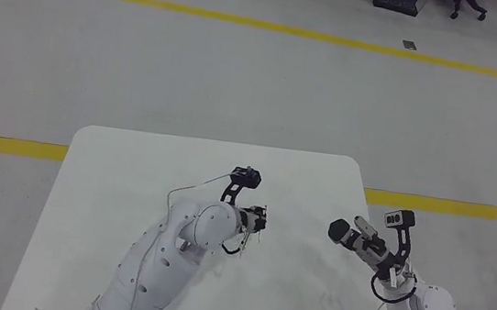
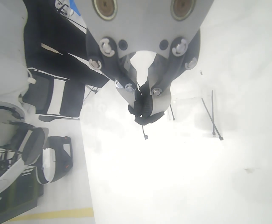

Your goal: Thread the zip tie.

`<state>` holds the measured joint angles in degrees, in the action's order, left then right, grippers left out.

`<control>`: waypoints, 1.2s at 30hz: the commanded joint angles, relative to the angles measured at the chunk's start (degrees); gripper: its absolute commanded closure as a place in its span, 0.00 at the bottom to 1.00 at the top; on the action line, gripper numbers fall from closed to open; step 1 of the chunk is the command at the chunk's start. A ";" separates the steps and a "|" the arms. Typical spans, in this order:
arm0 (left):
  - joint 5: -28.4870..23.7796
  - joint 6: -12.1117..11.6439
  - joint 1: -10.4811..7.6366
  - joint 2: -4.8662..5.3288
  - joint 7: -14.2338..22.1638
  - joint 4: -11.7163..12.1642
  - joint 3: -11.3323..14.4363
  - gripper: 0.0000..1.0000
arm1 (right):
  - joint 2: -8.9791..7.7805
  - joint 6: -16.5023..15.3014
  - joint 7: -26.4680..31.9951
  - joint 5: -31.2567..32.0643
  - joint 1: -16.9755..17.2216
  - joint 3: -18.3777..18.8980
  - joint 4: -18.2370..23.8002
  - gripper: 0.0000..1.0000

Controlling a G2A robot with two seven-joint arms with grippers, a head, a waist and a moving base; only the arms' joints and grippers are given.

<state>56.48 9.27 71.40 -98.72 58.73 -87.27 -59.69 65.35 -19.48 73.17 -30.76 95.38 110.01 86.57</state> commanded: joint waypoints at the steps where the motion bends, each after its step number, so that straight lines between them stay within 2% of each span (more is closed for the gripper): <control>1: -3.23 -2.92 0.46 0.41 -0.37 -0.45 -1.47 1.00 | 0.40 0.00 1.79 0.25 -1.22 -0.86 -0.38 0.00; 2: -5.66 -5.61 0.86 0.68 -0.47 -0.80 -2.24 1.00 | 0.75 0.00 2.76 0.42 -2.21 -1.62 -0.49 0.00; 5: -10.33 -9.28 1.55 1.36 -0.28 -0.84 -4.19 1.00 | 1.71 0.00 4.01 2.12 -4.38 -3.55 -1.51 0.00; 9: -15.60 -13.31 2.03 2.13 0.38 -0.66 -5.56 1.00 | 3.08 0.00 3.67 6.20 -7.32 -6.44 -2.44 0.00; 12: -18.88 -15.06 2.30 2.65 -0.19 -0.52 -6.33 1.00 | 4.09 0.00 3.00 7.61 -8.92 -8.02 -3.18 0.00; 21: -19.50 -15.50 2.43 2.77 -0.68 -0.45 -6.37 1.00 | 4.09 0.00 3.00 7.61 -8.92 -8.02 -3.18 0.00; 23: -19.66 -15.86 2.38 3.03 -1.41 -0.04 -5.77 1.00 | 4.23 0.00 2.86 7.25 -8.80 -9.33 -0.85 0.00; 29: -26.66 -16.73 1.05 3.95 1.18 1.47 -6.54 1.00 | 4.82 0.00 4.05 9.65 -10.50 -11.31 -1.35 0.00; 34: -30.81 -17.63 0.63 4.72 2.22 2.19 -6.75 1.00 | 5.67 0.00 3.84 9.97 -12.14 -11.46 -3.71 0.00; 36: -30.58 -18.37 0.37 4.93 2.54 2.06 -6.66 1.00 | 5.73 0.00 3.92 9.86 -12.16 -11.38 -3.88 0.00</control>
<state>25.70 -8.94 71.84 -93.84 61.20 -85.16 -66.38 71.09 -19.48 77.05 -20.86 83.20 98.62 82.68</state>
